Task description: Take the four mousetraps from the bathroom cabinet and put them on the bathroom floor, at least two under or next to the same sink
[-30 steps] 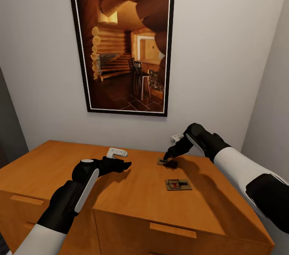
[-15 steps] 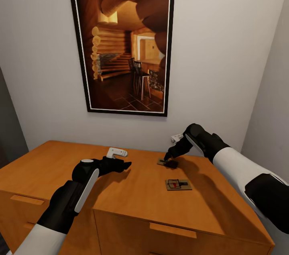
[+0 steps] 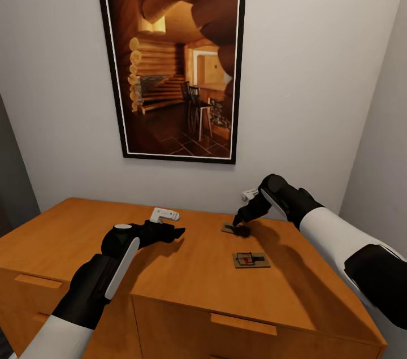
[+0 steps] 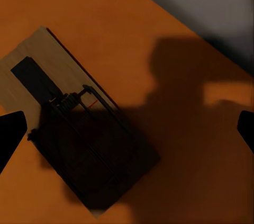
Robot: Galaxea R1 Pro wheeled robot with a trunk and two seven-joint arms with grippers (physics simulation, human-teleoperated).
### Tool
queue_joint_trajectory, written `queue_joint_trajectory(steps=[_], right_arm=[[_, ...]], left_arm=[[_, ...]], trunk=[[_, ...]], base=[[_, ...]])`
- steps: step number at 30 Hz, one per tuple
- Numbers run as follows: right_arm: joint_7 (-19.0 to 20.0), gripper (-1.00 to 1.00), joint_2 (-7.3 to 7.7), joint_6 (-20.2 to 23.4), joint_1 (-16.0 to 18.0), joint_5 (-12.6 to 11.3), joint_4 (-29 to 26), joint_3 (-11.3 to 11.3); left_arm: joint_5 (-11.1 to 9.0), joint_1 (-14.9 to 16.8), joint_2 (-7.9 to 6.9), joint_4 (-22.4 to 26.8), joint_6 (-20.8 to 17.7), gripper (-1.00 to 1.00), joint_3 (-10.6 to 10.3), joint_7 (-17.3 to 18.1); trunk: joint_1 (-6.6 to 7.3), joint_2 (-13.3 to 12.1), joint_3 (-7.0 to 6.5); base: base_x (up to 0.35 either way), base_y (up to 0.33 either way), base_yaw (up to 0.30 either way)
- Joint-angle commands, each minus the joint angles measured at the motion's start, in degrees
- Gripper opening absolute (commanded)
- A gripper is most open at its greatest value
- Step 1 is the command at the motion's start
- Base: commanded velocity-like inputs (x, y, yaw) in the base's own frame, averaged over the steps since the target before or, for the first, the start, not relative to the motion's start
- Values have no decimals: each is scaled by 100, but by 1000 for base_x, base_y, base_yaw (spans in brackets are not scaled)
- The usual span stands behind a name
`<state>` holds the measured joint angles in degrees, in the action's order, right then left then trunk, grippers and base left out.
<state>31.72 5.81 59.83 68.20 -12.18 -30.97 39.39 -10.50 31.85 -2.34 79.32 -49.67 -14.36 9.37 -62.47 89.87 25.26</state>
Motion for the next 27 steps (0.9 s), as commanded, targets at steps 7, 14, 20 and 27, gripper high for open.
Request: queue_joint_trajectory(steps=[7,14,20,27], right_arm=[[-65,100,1,17,9,-57,-6,48],[-76,100,-87,17,9,-55,-6,48],[-71,100,-259,17,9,-60,-6,39],[-51,100,-374,17,9,-70,-6,34]], left_arm=[[-24,5,-4,5,-26,100,-5,-6],[-30,5,-4,5,-26,100,-5,-6],[-31,5,-4,5,-26,100,-5,-6],[-31,5,-4,5,-26,100,-5,-6]], trunk=[[0,4,7],[0,4,7],[0,4,7],[0,4,7]], base=[[0,0,0],[0,0,0],[0,0,0],[0,0,0]])
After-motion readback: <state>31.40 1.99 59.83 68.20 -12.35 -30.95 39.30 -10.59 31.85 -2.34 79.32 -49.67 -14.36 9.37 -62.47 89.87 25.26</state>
